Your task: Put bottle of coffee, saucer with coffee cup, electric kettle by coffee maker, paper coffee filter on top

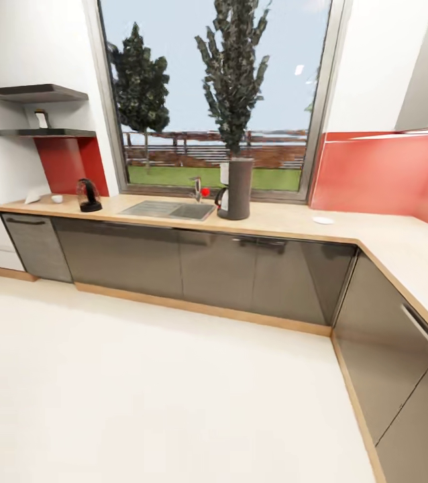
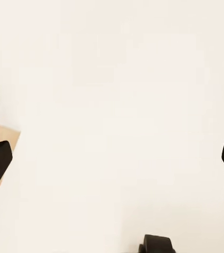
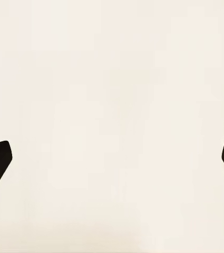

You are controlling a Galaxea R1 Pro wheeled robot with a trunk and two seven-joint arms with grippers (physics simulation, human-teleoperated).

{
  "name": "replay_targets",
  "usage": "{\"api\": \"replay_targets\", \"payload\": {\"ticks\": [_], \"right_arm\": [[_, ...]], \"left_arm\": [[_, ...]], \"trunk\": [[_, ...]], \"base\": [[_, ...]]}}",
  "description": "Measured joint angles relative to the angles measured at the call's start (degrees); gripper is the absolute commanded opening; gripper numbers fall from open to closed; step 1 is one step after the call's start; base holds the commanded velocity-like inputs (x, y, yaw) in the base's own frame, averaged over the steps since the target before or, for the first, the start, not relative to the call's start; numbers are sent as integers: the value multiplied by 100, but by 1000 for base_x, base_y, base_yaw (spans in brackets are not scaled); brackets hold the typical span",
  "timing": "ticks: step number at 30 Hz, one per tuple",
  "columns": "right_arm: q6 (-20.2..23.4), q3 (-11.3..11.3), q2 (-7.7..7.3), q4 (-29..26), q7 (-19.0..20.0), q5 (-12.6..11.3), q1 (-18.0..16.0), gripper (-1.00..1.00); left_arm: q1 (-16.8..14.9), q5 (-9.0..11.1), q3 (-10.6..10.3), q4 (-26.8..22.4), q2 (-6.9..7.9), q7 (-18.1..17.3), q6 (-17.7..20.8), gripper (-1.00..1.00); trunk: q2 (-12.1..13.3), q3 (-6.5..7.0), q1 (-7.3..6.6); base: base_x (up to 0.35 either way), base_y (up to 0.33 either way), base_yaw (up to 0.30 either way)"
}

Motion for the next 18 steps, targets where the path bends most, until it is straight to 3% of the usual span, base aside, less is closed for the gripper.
{"api": "replay_targets", "payload": {"ticks": [18], "right_arm": [[0, 0, 0, -1, 0, 0, 0, 100]], "left_arm": [[-5, 8, 0, 1, 0, 0, 0, 100]], "trunk": [[0, 0, 0]], "base": [[337, -97, 11]]}}
